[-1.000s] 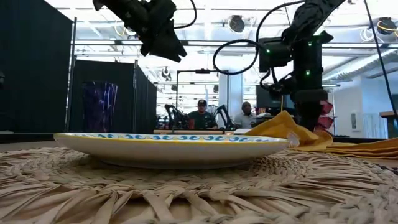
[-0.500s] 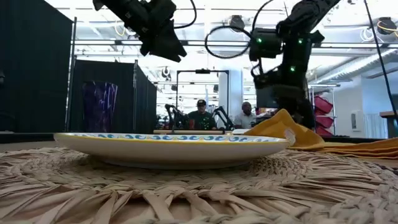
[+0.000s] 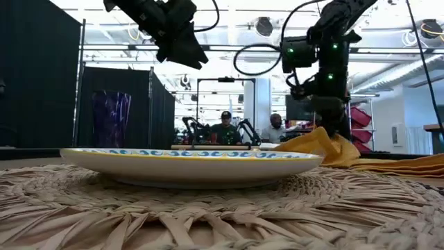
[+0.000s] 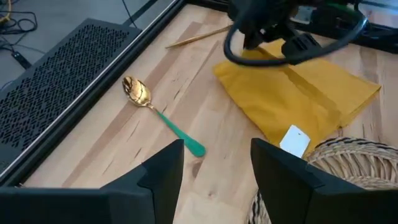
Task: Set table place
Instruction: Fold the yellow table napkin
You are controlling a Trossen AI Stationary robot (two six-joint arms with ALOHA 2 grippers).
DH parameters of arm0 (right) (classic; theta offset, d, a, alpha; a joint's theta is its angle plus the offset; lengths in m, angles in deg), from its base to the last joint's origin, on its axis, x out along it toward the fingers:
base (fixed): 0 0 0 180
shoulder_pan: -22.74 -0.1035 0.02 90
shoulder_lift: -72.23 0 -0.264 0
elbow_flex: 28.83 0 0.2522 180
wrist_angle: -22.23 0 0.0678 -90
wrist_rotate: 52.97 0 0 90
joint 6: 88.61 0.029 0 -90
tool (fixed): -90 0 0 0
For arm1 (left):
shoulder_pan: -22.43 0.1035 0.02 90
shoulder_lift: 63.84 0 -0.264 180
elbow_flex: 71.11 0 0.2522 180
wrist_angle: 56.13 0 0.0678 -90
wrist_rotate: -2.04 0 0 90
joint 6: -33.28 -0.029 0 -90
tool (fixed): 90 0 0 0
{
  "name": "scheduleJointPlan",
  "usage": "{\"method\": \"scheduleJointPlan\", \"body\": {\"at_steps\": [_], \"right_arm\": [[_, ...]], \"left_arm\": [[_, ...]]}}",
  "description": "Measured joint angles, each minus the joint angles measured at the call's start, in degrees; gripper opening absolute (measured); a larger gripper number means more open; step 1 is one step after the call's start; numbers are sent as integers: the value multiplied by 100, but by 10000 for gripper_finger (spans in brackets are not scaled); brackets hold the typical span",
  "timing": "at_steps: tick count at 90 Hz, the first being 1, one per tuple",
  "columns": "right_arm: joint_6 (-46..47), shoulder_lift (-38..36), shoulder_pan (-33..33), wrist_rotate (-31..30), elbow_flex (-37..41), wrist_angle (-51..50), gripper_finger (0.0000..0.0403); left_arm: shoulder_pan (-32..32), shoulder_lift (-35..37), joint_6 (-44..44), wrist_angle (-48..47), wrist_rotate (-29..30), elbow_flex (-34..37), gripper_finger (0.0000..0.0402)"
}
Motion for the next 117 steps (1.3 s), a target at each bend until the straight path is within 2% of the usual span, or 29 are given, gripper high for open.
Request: {"method": "scheduleJointPlan", "body": {"at_steps": [16,36,68,82,93,117], "right_arm": [[74,-2,-11,-42,0,21,0],[63,-10,-11,178,-2,748,0],[610,-13,-22,197,0,-816,0],[487,-13,-17,349,0,-949,4],[372,-13,-20,363,0,-863,31],[220,-13,-20,307,-465,-1155,137]], "left_arm": [[-1,0,-1,-2,0,0,171],[-1,0,-2,-2,-2,0,171],[1,0,-7,-2,-2,0,171],[1,0,-7,-2,-4,0,171],[0,0,2,0,-6,0,171],[-1,0,7,18,-7,0,171]]}}
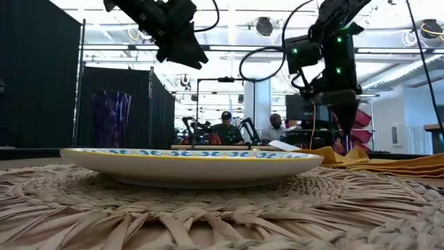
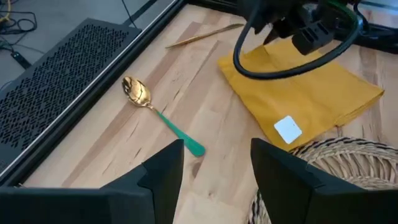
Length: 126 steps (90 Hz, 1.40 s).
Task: Set table place
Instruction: Fold the yellow table napkin
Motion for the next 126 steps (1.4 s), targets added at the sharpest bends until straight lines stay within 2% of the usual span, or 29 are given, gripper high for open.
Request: {"method": "scheduleJointPlan", "body": {"at_steps": [11,26,46,60,75,85,101,109,126], "right_arm": [[97,-258,-169,-38,-353,-141,159],[672,-1356,-660,25,-210,-168,158],[2806,-2993,-1907,73,604,108,149],[4577,-3536,-3019,203,1326,713,148],[5500,-3525,-4189,538,1782,888,148],[6341,-3409,-4799,494,1925,1052,148],[8031,-3109,-5354,-295,2032,1132,148],[8729,-2874,-5513,-688,2109,688,148],[9762,-2439,-5959,-493,2430,704,148]], "left_arm": [[-33,-33,133,282,-116,2,171],[-225,-120,133,545,-463,4,171],[-631,-377,195,830,-639,-2,171],[-838,-659,149,865,-643,4,171],[-841,-719,127,905,-624,4,171],[-841,-721,131,907,-621,4,171],[-848,-721,135,904,-618,4,171],[-870,-721,138,900,-614,4,171],[-950,-721,128,885,-605,4,171]]}}
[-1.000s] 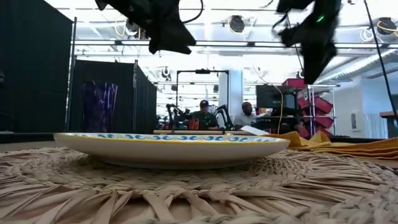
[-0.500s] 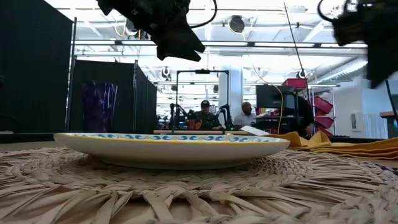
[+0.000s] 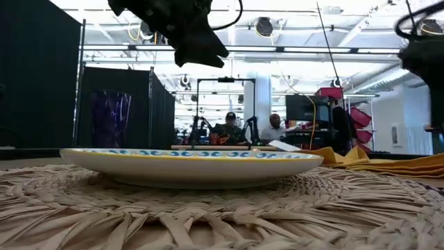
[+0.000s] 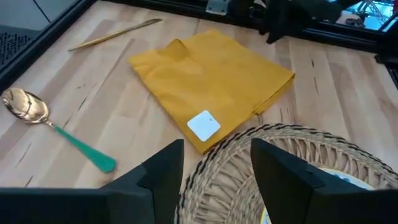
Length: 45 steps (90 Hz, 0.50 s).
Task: Set table place
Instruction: Fold the yellow table napkin
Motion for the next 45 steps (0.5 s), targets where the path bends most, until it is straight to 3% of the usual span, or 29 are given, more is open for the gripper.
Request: {"method": "scheduleJointPlan", "body": {"at_steps": [14,32,45], "right_arm": [[1033,165,-336,-552,52,105,148],[1000,380,-338,-524,56,371,148],[979,575,-508,-150,56,288,148]], "left_arm": [[2,0,-1,-2,0,0,171],[1,0,3,-4,0,-2,171],[1,0,5,-7,0,-2,171]]}}
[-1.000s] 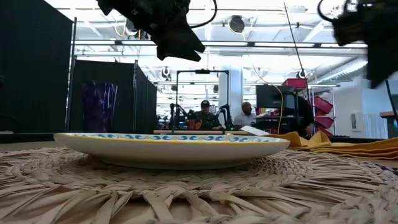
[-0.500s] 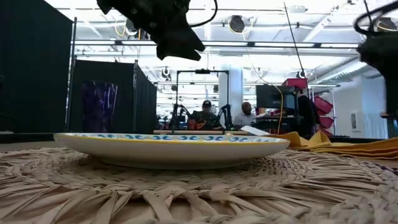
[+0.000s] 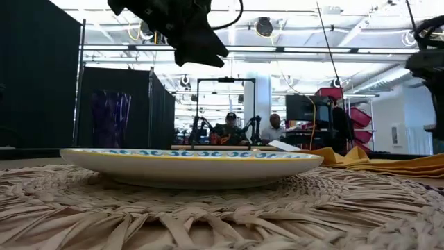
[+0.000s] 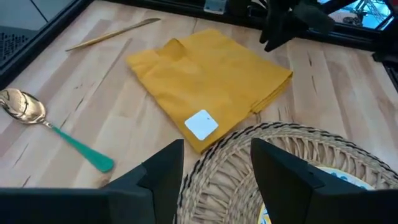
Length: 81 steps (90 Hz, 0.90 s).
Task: Set table place
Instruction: Fold the yellow table napkin
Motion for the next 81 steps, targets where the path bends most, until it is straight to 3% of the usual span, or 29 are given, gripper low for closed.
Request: {"method": "scheduleJointPlan", "body": {"at_steps": [27,49,70,81], "right_arm": [[150,283,-106,87,160,245,148],[164,264,169,-428,897,2162,148],[141,271,221,-526,911,2234,145],[47,279,223,-508,916,2209,109]], "left_arm": [[0,0,14,-2,0,-2,171],[-37,-1,12,3,-2,-2,171],[-37,-2,9,-24,0,-4,171],[-37,-2,7,-24,0,-4,171]]}}
